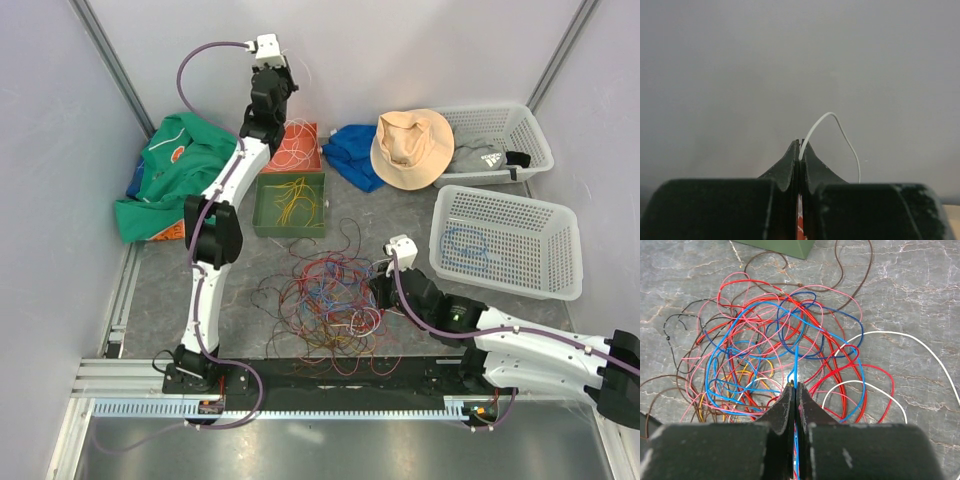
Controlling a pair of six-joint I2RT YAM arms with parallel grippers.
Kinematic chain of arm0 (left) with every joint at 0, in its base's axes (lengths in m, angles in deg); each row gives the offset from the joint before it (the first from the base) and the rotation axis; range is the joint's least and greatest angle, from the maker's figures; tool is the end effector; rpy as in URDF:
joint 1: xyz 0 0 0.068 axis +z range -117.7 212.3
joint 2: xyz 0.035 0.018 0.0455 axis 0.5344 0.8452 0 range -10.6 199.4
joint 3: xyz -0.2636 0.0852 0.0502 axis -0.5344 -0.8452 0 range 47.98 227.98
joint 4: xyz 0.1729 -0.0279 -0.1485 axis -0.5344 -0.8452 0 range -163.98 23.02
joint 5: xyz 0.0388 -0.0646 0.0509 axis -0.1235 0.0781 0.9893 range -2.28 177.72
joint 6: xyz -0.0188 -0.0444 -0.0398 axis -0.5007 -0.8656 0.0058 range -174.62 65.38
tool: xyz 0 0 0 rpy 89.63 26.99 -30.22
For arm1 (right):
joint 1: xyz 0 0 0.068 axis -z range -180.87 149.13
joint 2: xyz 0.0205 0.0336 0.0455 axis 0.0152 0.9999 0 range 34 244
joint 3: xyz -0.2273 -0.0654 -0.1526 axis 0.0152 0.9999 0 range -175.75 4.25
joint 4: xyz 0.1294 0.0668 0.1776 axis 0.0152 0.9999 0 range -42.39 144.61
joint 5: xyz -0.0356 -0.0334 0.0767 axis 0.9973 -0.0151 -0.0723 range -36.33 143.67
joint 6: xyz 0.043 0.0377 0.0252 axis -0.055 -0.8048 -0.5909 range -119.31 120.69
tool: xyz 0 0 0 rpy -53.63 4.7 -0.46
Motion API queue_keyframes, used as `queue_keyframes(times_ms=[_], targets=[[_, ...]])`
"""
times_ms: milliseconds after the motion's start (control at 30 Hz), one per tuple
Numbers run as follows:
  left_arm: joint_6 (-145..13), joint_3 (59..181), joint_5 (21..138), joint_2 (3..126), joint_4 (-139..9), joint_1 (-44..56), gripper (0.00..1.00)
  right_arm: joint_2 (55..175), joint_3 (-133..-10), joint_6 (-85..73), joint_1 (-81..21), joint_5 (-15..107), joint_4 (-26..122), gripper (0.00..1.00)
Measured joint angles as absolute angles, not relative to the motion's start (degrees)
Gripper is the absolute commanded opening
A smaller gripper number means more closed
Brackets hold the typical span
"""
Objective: Untangle the cables
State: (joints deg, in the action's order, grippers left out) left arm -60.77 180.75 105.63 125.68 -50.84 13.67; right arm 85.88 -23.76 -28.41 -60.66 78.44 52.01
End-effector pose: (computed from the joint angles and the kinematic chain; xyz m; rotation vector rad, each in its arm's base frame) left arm 0.5236 -0.1611 0.3753 -0.1162 1.3578 -0.1527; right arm 0.1038 0.1383 0.2423 -0.2815 2.0377 0.5336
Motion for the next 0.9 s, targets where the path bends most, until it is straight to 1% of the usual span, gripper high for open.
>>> queue_keyframes(times_ms=[233, 433, 467, 533, 567, 633, 667, 700, 733, 900], targets=[[-64.7, 180.0, 105.6, 128.0, -55.5, 16.5, 0.02, 87.4, -23.6, -28.4, -60.6, 79.3, 51.0, 0.00], [-66.0, 180.6, 105.5, 131.4, -58.4, 17.0, 0.02, 87.4, -23.1, -28.5, -60.3, 79.3, 50.6, 0.00], [-66.0, 180.7, 105.4, 132.1, -58.6, 17.0, 0.14, 87.4, -23.0, -28.5, -60.3, 79.4, 50.5, 0.00], [-66.4, 180.8, 105.3, 133.4, -59.7, 17.1, 0.33, 87.4, -22.7, -28.5, -60.3, 79.5, 50.2, 0.00], [-66.6, 180.7, 105.1, 133.9, -60.2, 17.1, 0.53, 87.6, -22.7, -28.5, -60.2, 79.6, 50.2, 0.00], [-67.8, 179.2, 104.7, 134.1, -60.7, 17.2, 0.67, 88.5, -22.7, -28.5, -60.2, 79.6, 49.9, 0.00], [-68.1, 178.3, 104.5, 134.0, -60.4, 17.3, 0.83, 88.9, -22.7, -28.5, -60.2, 79.6, 49.9, 0.00], [-68.4, 177.5, 104.3, 134.0, -60.0, 17.4, 0.95, 89.4, -22.7, -28.5, -60.2, 79.6, 49.8, 0.00], [-68.7, 176.2, 104.1, 133.8, -59.6, 17.5, 0.99, 89.9, -22.7, -28.5, -60.1, 79.6, 49.7, 0.00], [-70.2, 171.0, 103.6, 130.9, -59.6, 17.8, 1.00, 91.0, -22.7, -28.9, -60.1, 79.4, 48.4, 0.00]])
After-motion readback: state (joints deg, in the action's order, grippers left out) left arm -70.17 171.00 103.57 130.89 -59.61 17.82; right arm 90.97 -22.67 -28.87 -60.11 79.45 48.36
